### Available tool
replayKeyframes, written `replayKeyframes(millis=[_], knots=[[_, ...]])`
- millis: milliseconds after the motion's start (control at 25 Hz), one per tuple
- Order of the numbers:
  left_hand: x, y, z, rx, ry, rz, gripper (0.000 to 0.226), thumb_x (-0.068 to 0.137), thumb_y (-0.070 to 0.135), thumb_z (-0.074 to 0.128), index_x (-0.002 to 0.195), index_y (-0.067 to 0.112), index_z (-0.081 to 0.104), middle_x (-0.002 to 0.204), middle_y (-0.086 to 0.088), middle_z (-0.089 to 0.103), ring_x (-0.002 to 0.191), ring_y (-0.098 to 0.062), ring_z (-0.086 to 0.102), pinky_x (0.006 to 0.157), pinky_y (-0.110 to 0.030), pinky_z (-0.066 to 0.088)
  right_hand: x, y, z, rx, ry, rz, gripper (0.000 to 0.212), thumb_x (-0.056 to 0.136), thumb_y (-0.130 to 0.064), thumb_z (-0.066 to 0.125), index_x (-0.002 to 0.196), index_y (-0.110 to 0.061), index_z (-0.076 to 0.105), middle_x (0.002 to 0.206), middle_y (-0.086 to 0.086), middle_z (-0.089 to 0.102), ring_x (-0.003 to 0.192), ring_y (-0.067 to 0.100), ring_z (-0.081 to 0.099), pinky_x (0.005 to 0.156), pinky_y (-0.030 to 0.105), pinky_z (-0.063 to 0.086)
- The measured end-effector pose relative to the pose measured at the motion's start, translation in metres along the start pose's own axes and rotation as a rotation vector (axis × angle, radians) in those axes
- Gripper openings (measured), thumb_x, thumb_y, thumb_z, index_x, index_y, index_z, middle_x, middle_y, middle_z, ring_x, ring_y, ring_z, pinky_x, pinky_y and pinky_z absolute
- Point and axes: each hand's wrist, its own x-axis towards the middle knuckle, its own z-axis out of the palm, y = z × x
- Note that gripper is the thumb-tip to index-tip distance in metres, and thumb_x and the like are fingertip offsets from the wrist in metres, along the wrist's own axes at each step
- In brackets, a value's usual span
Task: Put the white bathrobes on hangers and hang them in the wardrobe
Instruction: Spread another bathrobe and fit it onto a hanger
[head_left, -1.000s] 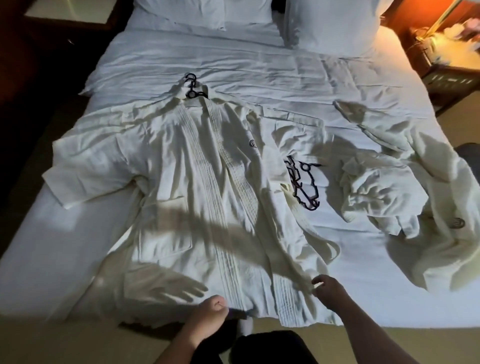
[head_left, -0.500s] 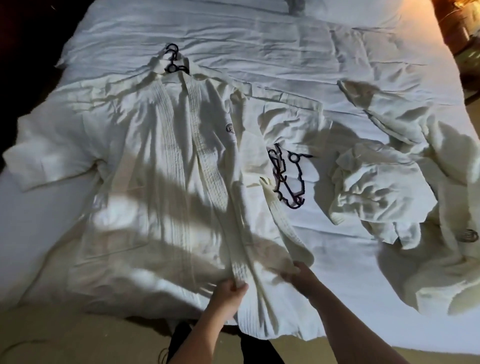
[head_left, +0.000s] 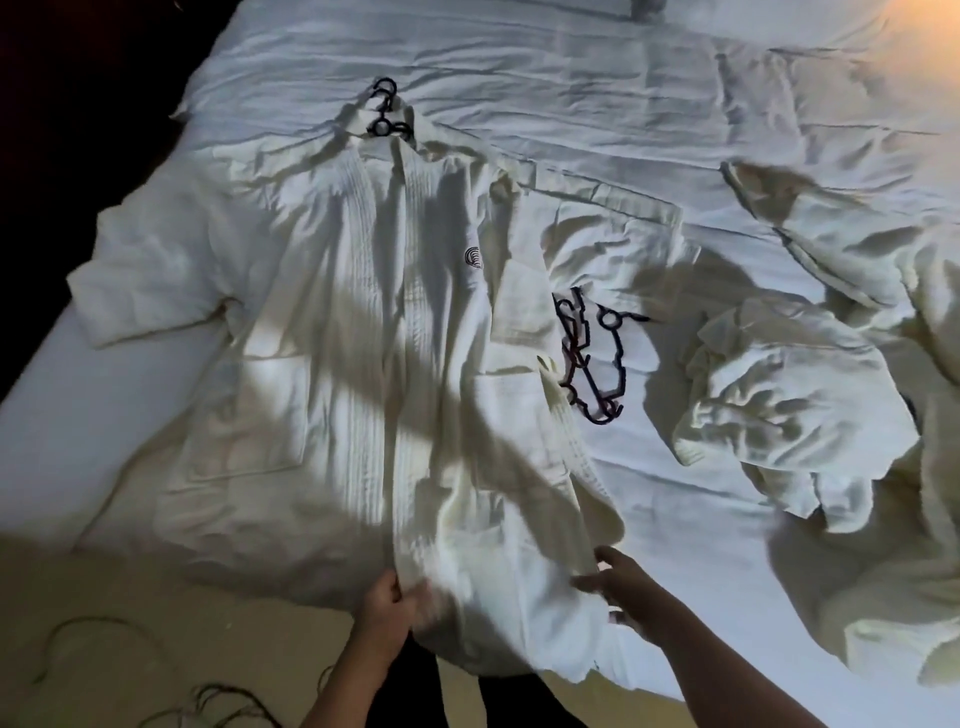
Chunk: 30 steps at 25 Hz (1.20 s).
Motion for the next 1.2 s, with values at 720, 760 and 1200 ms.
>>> replayKeyframes(millis=[720, 760, 1200], knots=[[0.054, 0.126, -0.028, -0.415, -0.128, -0.066, 0.017, 0.098, 0.013, 0.057, 0.109, 0.009, 0.069, 0.111, -0.017, 0.075, 0.103, -0.032, 0.069, 0.083, -0.036, 0.049, 0.017, -0.114, -0.005, -0.374, 0.544, -0.246, 0.003, 0.082, -0.014, 0.064, 0.084, -0.016, 0.065, 0.076, -0.006, 0.063, 0.075, 0.017, 0.057, 0.061, 0.027, 0.04], [0.058, 0.139, -0.027, -0.451, -0.156, -0.086, 0.014, 0.099, 0.012, 0.056, 0.108, 0.011, 0.067, 0.115, -0.015, 0.073, 0.106, -0.029, 0.066, 0.088, -0.036, 0.048, 0.019, -0.128, -0.003, -0.349, 0.529, -0.271, 0.004, 0.082, -0.016, 0.067, 0.086, -0.016, 0.065, 0.078, -0.005, 0.064, 0.075, 0.015, 0.058, 0.06, 0.024, 0.039], [0.148, 0.269, -0.026, -0.668, -0.376, 0.041, 0.051, 0.091, 0.02, 0.067, 0.14, 0.007, 0.059, 0.138, -0.02, 0.062, 0.13, -0.035, 0.058, 0.116, -0.05, 0.038, 0.109, -0.24, 0.024, -0.566, 0.688, -0.468, 0.078, 0.085, -0.024, 0.07, 0.151, -0.03, 0.029, 0.138, 0.01, 0.04, 0.121, 0.037, 0.048, 0.1, 0.047, 0.044]])
